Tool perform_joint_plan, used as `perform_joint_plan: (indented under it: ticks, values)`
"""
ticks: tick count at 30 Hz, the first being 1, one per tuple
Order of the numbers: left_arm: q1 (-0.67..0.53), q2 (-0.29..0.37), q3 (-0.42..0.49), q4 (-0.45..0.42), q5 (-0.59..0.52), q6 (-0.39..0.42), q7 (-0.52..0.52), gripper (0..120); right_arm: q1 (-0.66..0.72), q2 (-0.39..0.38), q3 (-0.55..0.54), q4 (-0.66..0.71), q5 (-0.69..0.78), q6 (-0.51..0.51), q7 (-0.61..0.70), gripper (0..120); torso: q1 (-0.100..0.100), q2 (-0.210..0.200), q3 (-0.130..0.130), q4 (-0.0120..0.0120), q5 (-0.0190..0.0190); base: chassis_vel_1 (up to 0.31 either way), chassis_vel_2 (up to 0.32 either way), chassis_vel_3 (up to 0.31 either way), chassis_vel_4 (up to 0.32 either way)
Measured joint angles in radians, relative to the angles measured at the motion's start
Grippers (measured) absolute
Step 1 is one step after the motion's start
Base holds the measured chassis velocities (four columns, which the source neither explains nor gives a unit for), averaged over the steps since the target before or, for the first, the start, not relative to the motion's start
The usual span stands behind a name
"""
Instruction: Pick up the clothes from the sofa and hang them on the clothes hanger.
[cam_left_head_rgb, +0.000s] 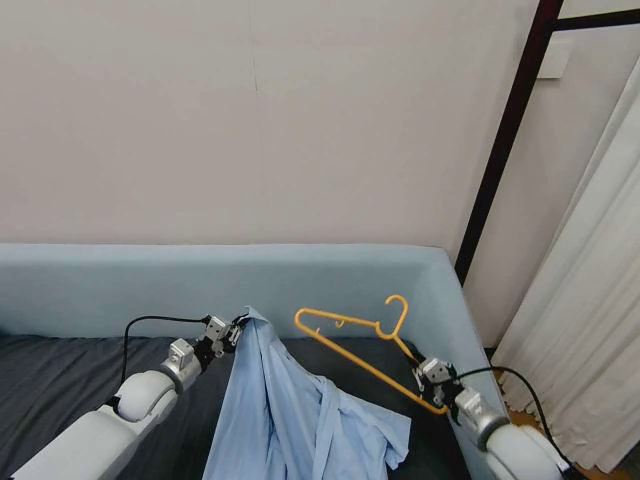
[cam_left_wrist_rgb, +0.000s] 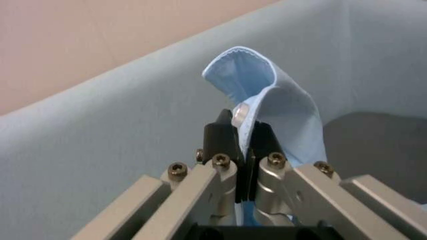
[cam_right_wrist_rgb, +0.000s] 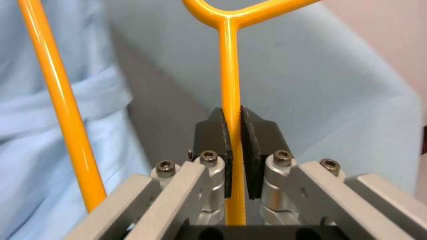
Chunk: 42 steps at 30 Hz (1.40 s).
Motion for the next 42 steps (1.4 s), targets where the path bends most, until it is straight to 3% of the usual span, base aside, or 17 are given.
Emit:
perform_joint_plan:
  ticks: [5,20,28,42]
  values:
    - [-0.006,0.022,0.005,-0.039,-0.025,0.000,0.017,0,-0.068,0.047,-0.027,0.023,-0.146,0.000,0.046,4,0.000,0.000,0.000,0.0000,0.0000,0.000,0.000,0.000,0.000]
    - [-0.037,0.045,0.043,-0.065,-0.060,0.005,0.028,0,-0.065,0.221,-0.069,-0.069,-0.450,-0.015,0.093,4,0.000,0.000,0.000,0.0001,-0.0002,0.000,0.000,0.000,0.000]
    - [-0.042,0.063,0.050,-0.087,-0.074,0.012,0.027,0,-0.026,0.273,-0.062,-0.162,-0.535,-0.022,0.162,4,0.000,0.000,0.000,0.0002,0.0000,0.000,0.000,0.000,0.000]
    - [-0.024,0.039,0.044,-0.090,-0.075,0.012,0.024,0,0.022,0.296,-0.082,-0.169,-0.522,-0.027,0.204,4,0.000,0.000,0.000,0.0003,0.0000,0.000,0.000,0.000,0.000]
